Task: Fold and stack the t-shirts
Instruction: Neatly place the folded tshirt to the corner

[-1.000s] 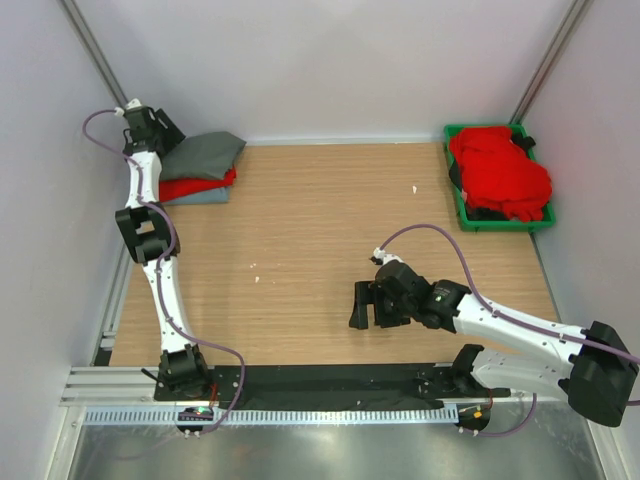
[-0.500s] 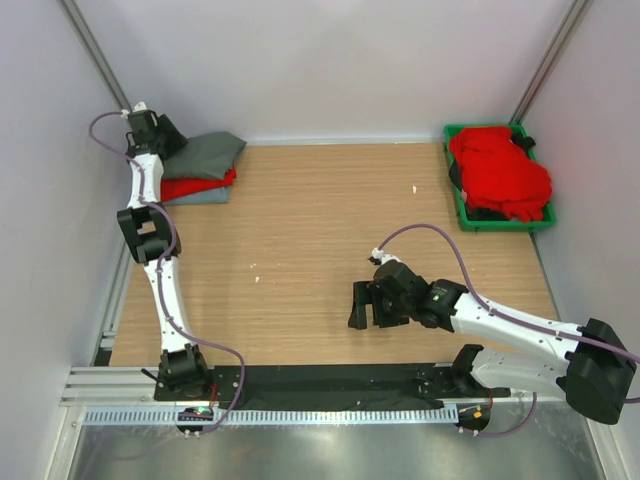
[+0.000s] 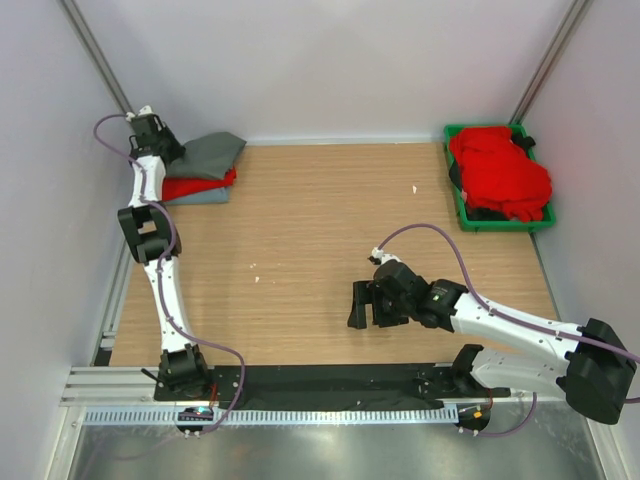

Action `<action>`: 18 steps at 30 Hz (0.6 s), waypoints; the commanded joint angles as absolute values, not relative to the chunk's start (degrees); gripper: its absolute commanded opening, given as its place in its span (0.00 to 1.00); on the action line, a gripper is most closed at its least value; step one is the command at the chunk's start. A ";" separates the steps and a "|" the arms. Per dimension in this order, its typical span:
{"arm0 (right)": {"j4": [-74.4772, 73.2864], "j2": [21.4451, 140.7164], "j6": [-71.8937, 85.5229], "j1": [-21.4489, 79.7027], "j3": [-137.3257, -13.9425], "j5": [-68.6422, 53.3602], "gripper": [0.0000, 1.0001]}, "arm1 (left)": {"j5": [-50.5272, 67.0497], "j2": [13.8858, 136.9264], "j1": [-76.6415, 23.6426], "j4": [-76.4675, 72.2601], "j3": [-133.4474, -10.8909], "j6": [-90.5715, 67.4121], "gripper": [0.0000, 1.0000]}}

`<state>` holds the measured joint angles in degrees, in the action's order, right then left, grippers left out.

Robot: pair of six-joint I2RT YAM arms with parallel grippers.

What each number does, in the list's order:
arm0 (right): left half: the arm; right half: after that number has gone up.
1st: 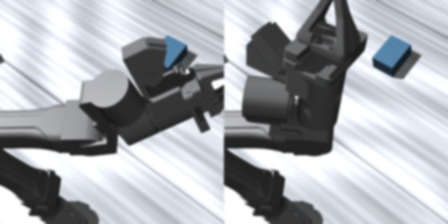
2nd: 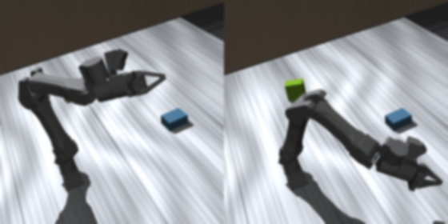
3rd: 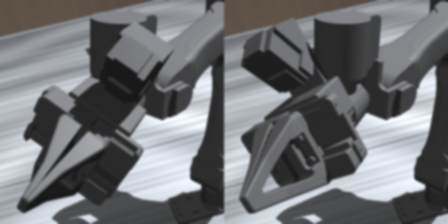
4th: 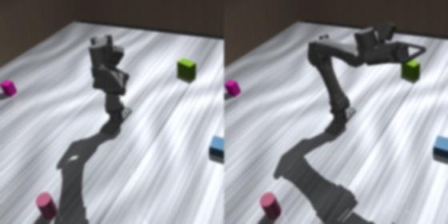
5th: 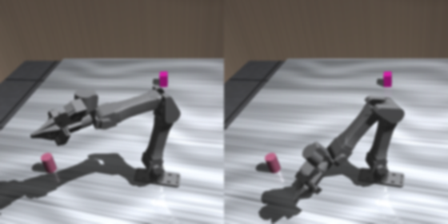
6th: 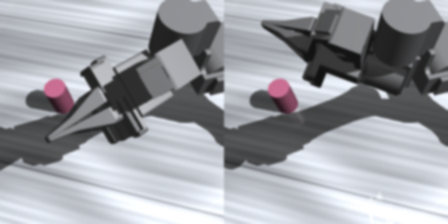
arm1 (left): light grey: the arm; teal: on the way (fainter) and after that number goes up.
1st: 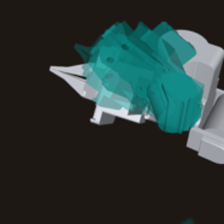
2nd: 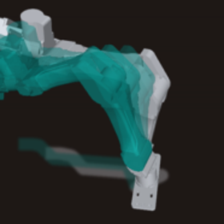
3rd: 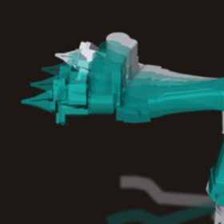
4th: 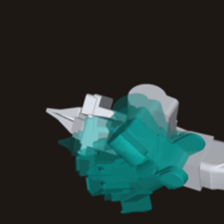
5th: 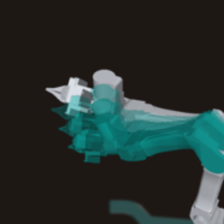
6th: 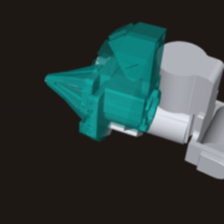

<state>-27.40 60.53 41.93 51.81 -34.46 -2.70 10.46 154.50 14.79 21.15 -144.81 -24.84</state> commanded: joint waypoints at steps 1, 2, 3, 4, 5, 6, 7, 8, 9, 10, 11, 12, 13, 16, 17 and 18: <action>-25.49 60.56 41.22 52.03 -34.45 -2.55 0.86 | 8.27 148.63 14.68 18.29 -141.43 -24.17 0.00; -25.49 60.56 41.31 52.12 -34.45 -2.55 0.86 | 8.26 148.01 14.85 17.32 -140.63 -25.30 0.00; -25.40 60.38 41.31 52.12 -34.37 -2.55 0.86 | 7.91 146.79 15.11 16.79 -139.84 -25.92 0.00; -25.49 60.29 41.40 52.03 -34.28 -2.55 0.86 | 7.04 146.17 15.29 16.44 -138.27 -26.54 0.00; -25.49 60.29 41.31 52.03 -34.10 -2.55 0.86 | 6.51 145.55 15.38 15.48 -137.47 -27.50 0.00; -25.66 59.94 41.40 52.03 -34.01 -2.55 0.86 | 6.07 144.94 15.55 14.95 -136.68 -27.86 0.00; -25.66 59.85 41.48 52.03 -34.01 -2.55 0.86 | 5.11 143.97 15.73 14.68 -135.45 -28.12 0.00; -25.66 59.68 41.57 52.12 -33.93 -2.55 0.86 | 4.84 143.53 15.82 14.16 -134.83 -28.30 0.00; -25.84 59.50 41.57 52.03 -33.84 -2.55 0.86 | 4.49 143.09 15.73 13.98 -134.48 -28.82 0.00; -25.84 59.07 41.57 52.12 -33.66 -2.46 0.86 | 4.05 142.30 15.82 13.80 -133.52 -29.09 0.00; -25.93 58.89 41.66 52.03 -33.58 -2.37 0.86 | 3.17 141.86 16.08 13.36 -132.98 -29.35 0.00; -26.10 58.71 41.57 52.12 -33.49 -2.46 0.86 | 2.56 141.42 16.26 13.10 -132.46 -29.96 0.00; -26.02 58.45 41.57 52.12 -33.40 -2.37 0.86 | 1.94 140.37 16.26 12.75 -130.89 -30.14 0.00; -26.19 58.10 41.66 52.03 -33.22 -2.37 0.86 | -1.48 138.70 16.35 11.87 -128.68 -29.97 0.00; -26.19 58.10 41.66 52.03 -33.14 -2.37 0.86 | -2.28 138.26 16.35 11.78 -128.32 -29.97 0.00; -26.28 58.01 41.66 52.03 -33.05 -2.29 0.86 | -3.59 137.99 16.35 11.69 -127.62 -29.97 0.00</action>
<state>-27.40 59.37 41.95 51.81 -33.71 -2.70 2.00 143.02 15.55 15.35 -128.70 -29.65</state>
